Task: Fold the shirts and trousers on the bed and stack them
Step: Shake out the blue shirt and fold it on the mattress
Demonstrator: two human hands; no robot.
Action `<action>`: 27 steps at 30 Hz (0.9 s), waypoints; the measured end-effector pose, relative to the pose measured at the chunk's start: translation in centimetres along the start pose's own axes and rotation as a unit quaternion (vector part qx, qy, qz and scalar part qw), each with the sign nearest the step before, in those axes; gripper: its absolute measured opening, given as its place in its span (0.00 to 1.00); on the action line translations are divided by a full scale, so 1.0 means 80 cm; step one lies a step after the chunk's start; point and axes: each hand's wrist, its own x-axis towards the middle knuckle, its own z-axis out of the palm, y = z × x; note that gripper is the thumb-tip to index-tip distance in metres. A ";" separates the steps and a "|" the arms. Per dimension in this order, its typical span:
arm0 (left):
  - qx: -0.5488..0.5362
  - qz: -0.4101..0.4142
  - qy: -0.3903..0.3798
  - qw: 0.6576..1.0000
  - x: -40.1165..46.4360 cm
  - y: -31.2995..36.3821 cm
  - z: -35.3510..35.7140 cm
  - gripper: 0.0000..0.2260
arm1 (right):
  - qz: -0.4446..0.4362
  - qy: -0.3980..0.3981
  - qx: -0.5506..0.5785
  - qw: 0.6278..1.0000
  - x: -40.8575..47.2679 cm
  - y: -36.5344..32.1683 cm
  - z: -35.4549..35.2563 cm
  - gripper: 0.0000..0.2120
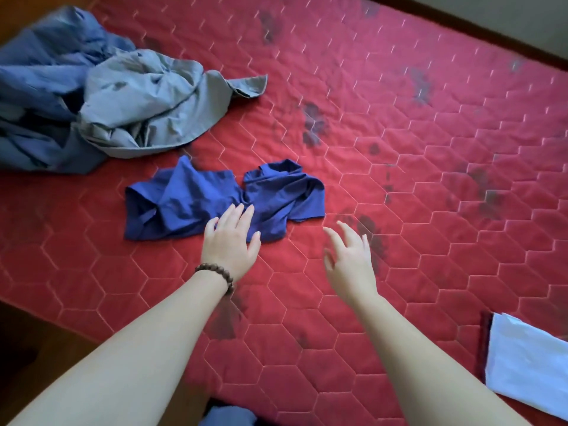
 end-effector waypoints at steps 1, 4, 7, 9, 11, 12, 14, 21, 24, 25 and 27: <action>0.002 -0.005 -0.004 1.000 0.008 -0.008 0.010 0.24 | -0.003 -0.004 -0.003 1.000 0.014 0.003 0.011 0.21; 0.014 -0.021 -0.033 0.999 0.019 -0.030 0.050 0.25 | -0.013 -0.046 -0.032 0.998 0.047 0.021 0.053 0.22; 0.032 -0.033 -0.064 0.997 0.029 -0.053 0.094 0.28 | -0.008 -0.084 -0.055 0.995 0.078 0.042 0.094 0.25; 0.039 -0.040 -0.055 0.997 0.053 -0.069 0.118 0.32 | -0.012 -0.073 -0.059 0.995 0.114 0.049 0.116 0.27; 0.042 -0.039 -0.032 0.998 0.091 -0.081 0.137 0.36 | -0.037 -0.049 -0.063 0.996 0.163 0.045 0.134 0.29; 0.048 -0.038 -0.021 0.998 0.112 -0.086 0.145 0.39 | -0.054 -0.041 -0.069 0.995 0.190 0.041 0.143 0.31; 0.058 -0.036 -0.011 0.998 0.155 -0.095 0.160 0.45 | -0.089 -0.048 -0.094 0.990 0.245 0.030 0.162 0.36; 0.088 -0.063 -0.100 0.989 0.218 -0.134 0.219 0.60 | -0.107 -0.171 -0.186 0.962 0.335 0.013 0.239 0.50; 0.108 -0.075 -0.118 0.984 0.189 -0.143 0.244 0.59 | -0.093 -0.196 -0.194 0.957 0.308 0.030 0.267 0.44; 0.114 -0.070 -0.111 0.985 0.178 -0.140 0.250 0.59 | -0.088 -0.182 -0.191 0.961 0.296 0.035 0.272 0.43; 0.112 -0.057 -0.100 0.987 0.160 -0.130 0.258 0.58 | -0.081 -0.159 -0.190 0.966 0.271 0.044 0.274 0.41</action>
